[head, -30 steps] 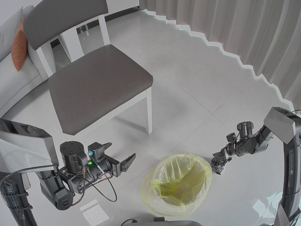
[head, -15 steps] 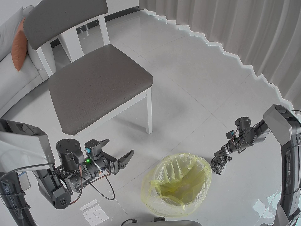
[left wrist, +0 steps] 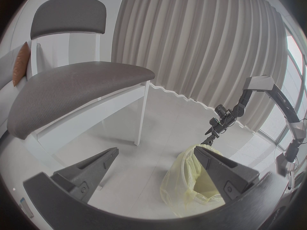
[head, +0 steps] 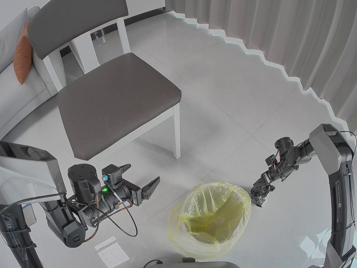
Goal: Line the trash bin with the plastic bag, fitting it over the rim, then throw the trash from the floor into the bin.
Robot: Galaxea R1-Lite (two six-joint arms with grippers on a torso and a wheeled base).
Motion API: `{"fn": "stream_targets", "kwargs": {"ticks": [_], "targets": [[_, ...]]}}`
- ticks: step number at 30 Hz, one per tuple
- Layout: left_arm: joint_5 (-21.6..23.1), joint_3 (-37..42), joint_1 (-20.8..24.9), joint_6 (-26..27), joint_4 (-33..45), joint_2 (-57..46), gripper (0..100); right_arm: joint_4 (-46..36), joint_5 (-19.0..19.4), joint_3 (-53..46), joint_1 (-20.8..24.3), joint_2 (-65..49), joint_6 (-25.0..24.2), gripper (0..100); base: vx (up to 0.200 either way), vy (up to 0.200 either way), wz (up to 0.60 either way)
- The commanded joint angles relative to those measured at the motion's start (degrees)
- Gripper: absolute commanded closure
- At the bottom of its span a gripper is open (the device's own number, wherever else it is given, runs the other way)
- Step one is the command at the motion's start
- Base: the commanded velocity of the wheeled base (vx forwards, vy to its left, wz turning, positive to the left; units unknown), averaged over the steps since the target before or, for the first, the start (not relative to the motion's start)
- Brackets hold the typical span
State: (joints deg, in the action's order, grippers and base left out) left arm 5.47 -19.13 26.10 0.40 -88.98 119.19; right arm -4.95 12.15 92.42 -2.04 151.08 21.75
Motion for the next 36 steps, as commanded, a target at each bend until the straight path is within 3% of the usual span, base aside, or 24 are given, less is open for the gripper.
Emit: {"fn": "stream_targets", "kwargs": {"ticks": [1,13,14,20,29,36], "targets": [[0.0,0.0,0.3,-0.1,-1.0,0.2,0,0.9,-0.6,-2.3,1.6,-0.2,-0.3,0,0.000,0.000,0.00],[0.0,0.7,0.4,-0.1,-1.0,-1.2,0,0.4,-1.3,-1.9,1.9,-0.2,-2.7,0,0.000,0.000,0.00],[0.0,0.7,0.4,-0.1,-1.0,-1.2,0,0.4,-2.3,-1.9,1.9,-0.2,-2.7,100,0.000,0.000,0.00],[0.0,0.7,0.5,0.0,-1.0,-1.7,0,-1.2,-5.7,-1.5,2.4,-0.2,-2.7,100,0.000,0.000,0.00],[0.1,0.7,0.5,-0.1,-1.0,-1.4,0,-1.7,-5.7,-2.5,2.5,-0.8,-2.4,100,0.000,0.000,0.00],[0.2,0.8,0.7,-0.7,-1.0,-1.2,0,-1.3,-5.1,-9.1,2.9,-9.9,-1.5,100,0.000,0.000,0.00]]}}
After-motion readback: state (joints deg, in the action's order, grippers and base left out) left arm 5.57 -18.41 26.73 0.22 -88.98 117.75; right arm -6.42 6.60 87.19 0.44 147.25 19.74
